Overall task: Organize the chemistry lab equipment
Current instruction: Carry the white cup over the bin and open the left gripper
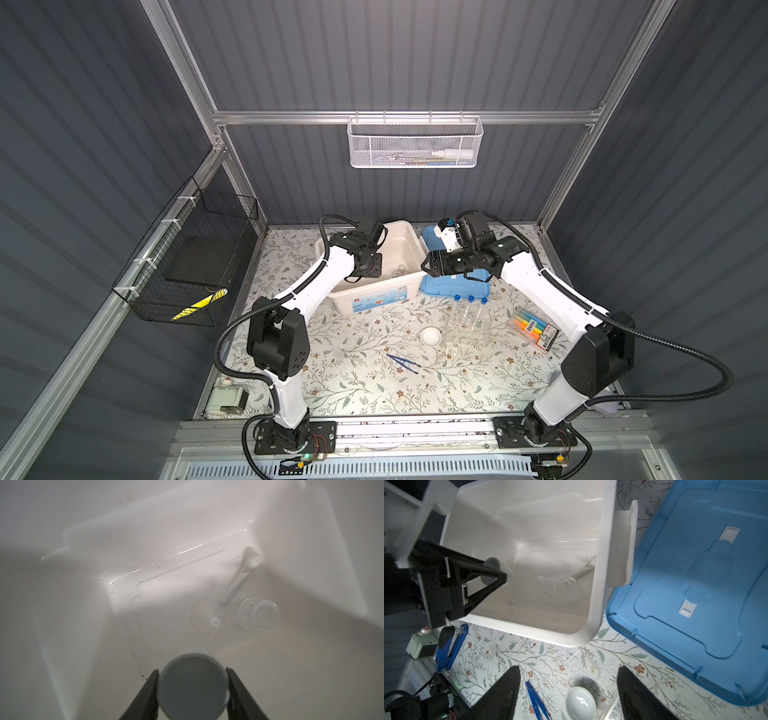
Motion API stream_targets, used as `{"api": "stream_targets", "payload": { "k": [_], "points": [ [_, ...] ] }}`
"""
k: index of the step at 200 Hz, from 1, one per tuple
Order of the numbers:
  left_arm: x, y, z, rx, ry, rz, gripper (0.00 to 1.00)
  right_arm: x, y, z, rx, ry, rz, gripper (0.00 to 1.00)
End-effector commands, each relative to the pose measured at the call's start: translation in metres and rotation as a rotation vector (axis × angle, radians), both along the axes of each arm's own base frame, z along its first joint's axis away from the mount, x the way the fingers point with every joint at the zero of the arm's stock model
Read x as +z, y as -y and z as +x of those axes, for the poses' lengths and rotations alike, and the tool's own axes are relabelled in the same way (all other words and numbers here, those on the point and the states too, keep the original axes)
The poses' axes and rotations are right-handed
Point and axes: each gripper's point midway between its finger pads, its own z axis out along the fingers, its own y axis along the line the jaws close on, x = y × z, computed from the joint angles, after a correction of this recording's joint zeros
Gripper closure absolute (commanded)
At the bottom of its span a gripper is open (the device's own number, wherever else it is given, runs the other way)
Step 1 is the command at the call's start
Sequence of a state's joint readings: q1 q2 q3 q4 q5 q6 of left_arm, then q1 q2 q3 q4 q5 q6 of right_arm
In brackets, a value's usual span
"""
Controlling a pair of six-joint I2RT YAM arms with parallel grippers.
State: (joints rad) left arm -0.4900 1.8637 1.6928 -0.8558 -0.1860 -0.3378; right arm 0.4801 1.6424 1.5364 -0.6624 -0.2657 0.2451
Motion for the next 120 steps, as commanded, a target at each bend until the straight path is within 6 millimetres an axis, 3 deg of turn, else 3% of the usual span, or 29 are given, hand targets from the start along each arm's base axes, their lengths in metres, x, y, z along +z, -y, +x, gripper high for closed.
{"api": "stream_targets", "payload": {
  "k": [1, 55, 120],
  "points": [
    [-0.008, 0.007, 0.012, -0.034, 0.002, -0.038, 0.59, 0.001, 0.005, -0.007, 0.017, 0.013, -0.010, 0.23],
    [-0.048, 0.015, 0.032, -0.047, -0.059, -0.022, 0.59, -0.007, 0.012, -0.012, 0.006, 0.000, -0.037, 0.23],
    [-0.073, 0.016, 0.042, -0.038, -0.091, -0.012, 0.56, -0.010, 0.016, -0.012, 0.003, -0.003, -0.059, 0.22]
  ]
}}
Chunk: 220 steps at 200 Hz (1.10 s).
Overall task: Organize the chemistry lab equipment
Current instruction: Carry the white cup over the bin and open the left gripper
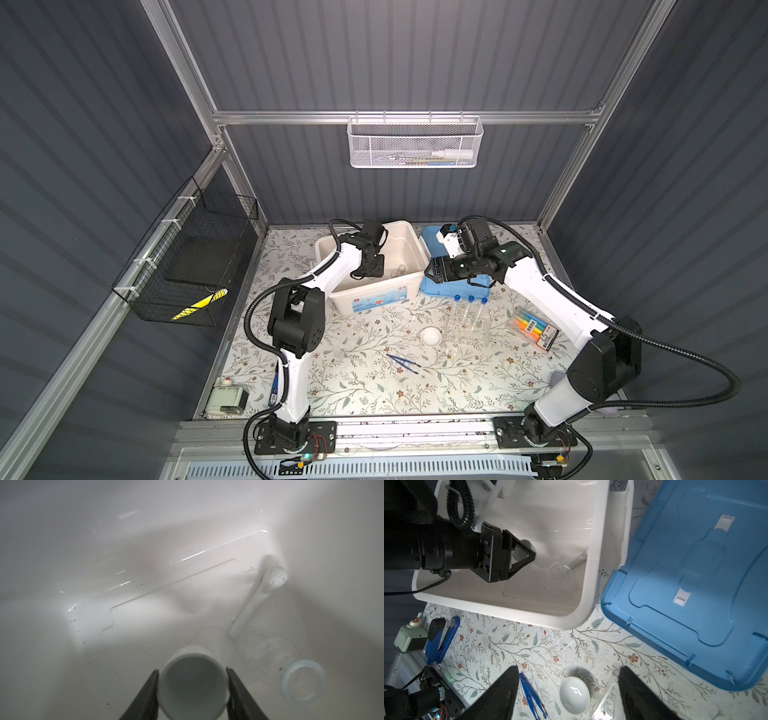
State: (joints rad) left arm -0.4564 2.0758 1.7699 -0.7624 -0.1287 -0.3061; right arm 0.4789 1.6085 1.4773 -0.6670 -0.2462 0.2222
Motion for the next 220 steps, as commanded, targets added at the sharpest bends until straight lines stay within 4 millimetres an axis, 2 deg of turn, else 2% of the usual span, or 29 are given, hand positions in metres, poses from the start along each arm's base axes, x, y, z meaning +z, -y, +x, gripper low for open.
{"api": "stream_targets", "payload": {
  "k": [1, 47, 91, 119, 160, 187, 220],
  "points": [
    [-0.012, 0.002, 0.002, -0.018, -0.034, 0.002, 0.56, 0.001, 0.007, -0.002, 0.000, 0.005, -0.023, 0.22],
    [-0.010, 0.006, 0.002, -0.025, -0.037, -0.019, 0.41, -0.001, 0.012, -0.003, -0.005, 0.003, -0.035, 0.21],
    [0.014, 0.007, 0.006, -0.030, 0.005, -0.031, 0.28, 0.000, 0.016, -0.003, -0.020, 0.007, -0.030, 0.21],
    [0.049, 0.006, 0.010, -0.023, 0.069, -0.043, 0.17, 0.002, 0.022, -0.003, -0.032, 0.018, -0.039, 0.20],
    [0.120, 0.001, 0.002, -0.026, 0.199, -0.074, 0.01, 0.013, 0.029, -0.005, -0.056, 0.055, -0.025, 0.17],
    [0.159, 0.004, -0.019, -0.059, 0.273, -0.071, 0.00, 0.019, 0.032, -0.005, -0.070, 0.087, -0.010, 0.14],
    [0.172, 0.025, -0.060, -0.185, 0.322, 0.026, 0.00, 0.024, 0.041, -0.005, -0.097, 0.119, -0.018, 0.09]
  ]
}}
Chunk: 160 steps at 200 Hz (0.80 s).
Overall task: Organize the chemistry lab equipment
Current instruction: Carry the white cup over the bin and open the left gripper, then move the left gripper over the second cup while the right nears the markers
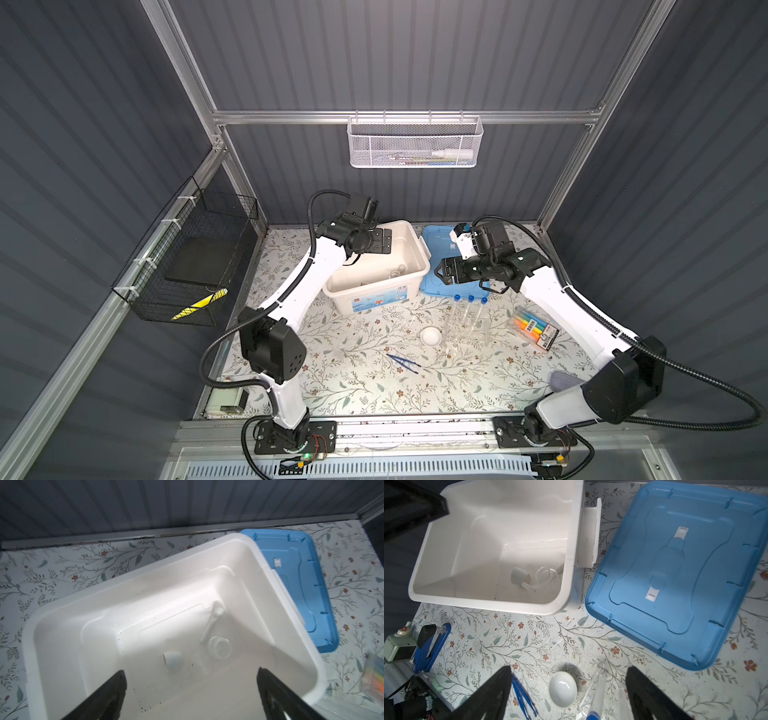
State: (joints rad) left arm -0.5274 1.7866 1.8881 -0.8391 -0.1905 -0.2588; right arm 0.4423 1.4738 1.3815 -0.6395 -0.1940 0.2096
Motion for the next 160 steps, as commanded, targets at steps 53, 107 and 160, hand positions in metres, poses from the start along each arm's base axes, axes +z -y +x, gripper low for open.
{"api": "stream_targets", "payload": {
  "k": [53, 107, 160],
  "points": [
    [-0.005, 0.043, -0.101, -0.283, 0.053, 0.130, 0.00, 0.011, 0.033, 0.002, -0.088, 0.064, -0.033, 0.01],
    [-0.030, 0.088, -0.166, -0.505, 0.077, 0.140, 0.00, 0.019, 0.059, 0.001, -0.158, 0.101, -0.029, 0.01],
    [-0.099, 0.114, -0.203, -0.691, 0.028, 0.217, 0.00, 0.025, 0.091, -0.003, -0.212, 0.107, -0.031, 0.01]
  ]
}}
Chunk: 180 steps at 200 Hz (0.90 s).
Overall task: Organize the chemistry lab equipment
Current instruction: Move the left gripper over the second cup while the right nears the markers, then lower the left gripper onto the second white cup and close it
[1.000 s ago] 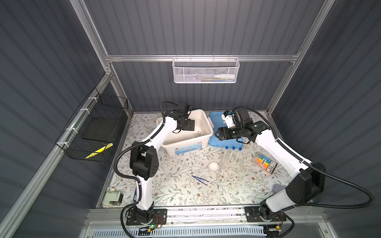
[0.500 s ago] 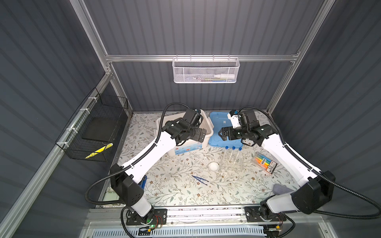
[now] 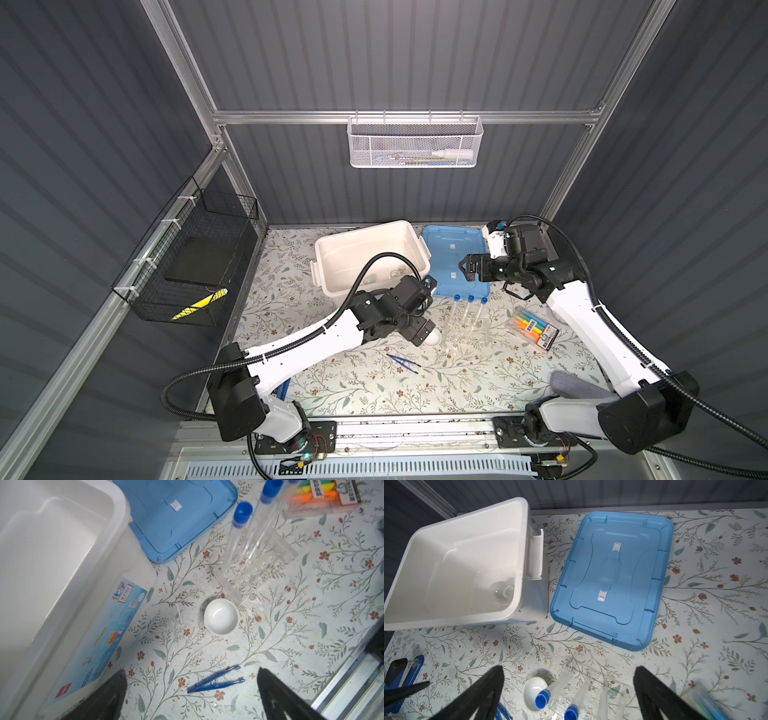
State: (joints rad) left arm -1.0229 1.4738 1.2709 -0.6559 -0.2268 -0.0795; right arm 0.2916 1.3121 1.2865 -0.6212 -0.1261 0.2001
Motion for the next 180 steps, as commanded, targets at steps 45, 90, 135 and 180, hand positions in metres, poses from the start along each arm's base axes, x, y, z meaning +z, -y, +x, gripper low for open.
{"api": "stream_targets", "payload": {
  "k": [45, 90, 135, 180],
  "points": [
    [-0.053, 0.046, -0.012, -0.187, -0.020, 0.021, 0.00, 0.004, 0.047, -0.012, -0.090, 0.008, 0.009, 0.01],
    [-0.088, 0.062, -0.018, -0.269, -0.085, 0.056, 0.01, 0.001, 0.065, -0.021, -0.128, -0.009, 0.022, 0.01],
    [-0.112, 0.064, -0.012, -0.267, -0.082, 0.101, 0.00, -0.001, 0.076, -0.029, -0.151, -0.016, 0.027, 0.01],
    [-0.127, 0.071, -0.010, -0.281, -0.089, 0.094, 0.01, -0.001, 0.080, -0.034, -0.162, -0.015, 0.032, 0.01]
  ]
}}
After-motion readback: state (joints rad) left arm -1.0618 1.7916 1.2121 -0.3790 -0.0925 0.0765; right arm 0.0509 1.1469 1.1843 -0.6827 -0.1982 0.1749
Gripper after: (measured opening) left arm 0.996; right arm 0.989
